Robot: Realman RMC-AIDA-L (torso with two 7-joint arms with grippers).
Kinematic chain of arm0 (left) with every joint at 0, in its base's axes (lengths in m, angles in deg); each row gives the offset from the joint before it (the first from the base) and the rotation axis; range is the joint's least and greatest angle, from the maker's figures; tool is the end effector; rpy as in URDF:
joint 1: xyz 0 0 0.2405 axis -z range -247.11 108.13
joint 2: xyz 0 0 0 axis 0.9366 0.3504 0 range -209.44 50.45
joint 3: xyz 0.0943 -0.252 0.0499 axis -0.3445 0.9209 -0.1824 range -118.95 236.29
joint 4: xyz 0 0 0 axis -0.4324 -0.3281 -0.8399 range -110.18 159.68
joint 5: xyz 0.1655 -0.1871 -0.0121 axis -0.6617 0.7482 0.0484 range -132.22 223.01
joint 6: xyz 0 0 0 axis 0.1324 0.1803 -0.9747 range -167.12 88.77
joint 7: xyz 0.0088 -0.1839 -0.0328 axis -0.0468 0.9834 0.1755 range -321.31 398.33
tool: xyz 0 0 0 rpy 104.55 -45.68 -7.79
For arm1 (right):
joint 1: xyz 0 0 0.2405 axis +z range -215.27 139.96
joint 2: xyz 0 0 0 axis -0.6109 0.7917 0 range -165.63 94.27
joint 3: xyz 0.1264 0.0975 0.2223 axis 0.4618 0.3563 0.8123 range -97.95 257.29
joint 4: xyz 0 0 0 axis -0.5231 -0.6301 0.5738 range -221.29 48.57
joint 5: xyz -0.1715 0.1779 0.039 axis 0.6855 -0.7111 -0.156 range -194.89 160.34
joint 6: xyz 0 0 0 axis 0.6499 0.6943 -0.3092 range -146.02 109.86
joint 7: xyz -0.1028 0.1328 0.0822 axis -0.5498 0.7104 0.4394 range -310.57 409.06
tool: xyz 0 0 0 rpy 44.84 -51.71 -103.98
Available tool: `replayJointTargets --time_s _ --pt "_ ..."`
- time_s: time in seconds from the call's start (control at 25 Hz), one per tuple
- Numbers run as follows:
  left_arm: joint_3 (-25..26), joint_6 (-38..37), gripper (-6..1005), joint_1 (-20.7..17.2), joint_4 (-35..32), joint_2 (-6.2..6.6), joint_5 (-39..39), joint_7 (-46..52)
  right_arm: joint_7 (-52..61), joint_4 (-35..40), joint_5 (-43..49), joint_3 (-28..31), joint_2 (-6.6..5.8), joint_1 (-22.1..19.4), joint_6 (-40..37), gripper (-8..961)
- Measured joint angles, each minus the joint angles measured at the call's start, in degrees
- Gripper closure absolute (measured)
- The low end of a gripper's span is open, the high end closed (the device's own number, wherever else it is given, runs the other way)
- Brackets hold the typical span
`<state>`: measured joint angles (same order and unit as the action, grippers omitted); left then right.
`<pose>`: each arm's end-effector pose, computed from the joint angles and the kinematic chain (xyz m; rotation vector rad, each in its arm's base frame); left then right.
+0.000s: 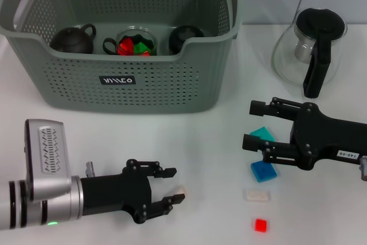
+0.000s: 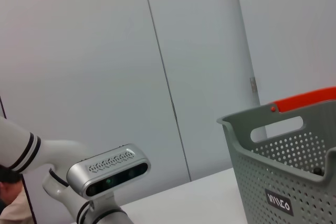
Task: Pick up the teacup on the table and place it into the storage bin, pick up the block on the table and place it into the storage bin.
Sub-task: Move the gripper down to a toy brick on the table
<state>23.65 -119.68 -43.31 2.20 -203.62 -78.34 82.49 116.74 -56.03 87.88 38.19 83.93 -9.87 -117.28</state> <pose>-0.3275 0.3094 -0.1446 -2.8016 -0.2552 -0.5357 0.2630 0.3416 -0.0580 -2.7555 0.4556 1.0468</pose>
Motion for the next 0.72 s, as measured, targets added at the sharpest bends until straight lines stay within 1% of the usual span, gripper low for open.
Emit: replayJointTargets --time_s 0.44,0.72 --pt "-1.13 1.02 504 -0.34 0.54 -0.24 -0.32 -0.99 0.0 0.0 0.12 0.0 0.0 0.16 -0.04 150" --pt "-2.46 3.76 529 -0.05 1.81 -0.27 -0.51 -1.07 0.0 0.0 0.16 0.0 0.01 0.03 -0.01 150"
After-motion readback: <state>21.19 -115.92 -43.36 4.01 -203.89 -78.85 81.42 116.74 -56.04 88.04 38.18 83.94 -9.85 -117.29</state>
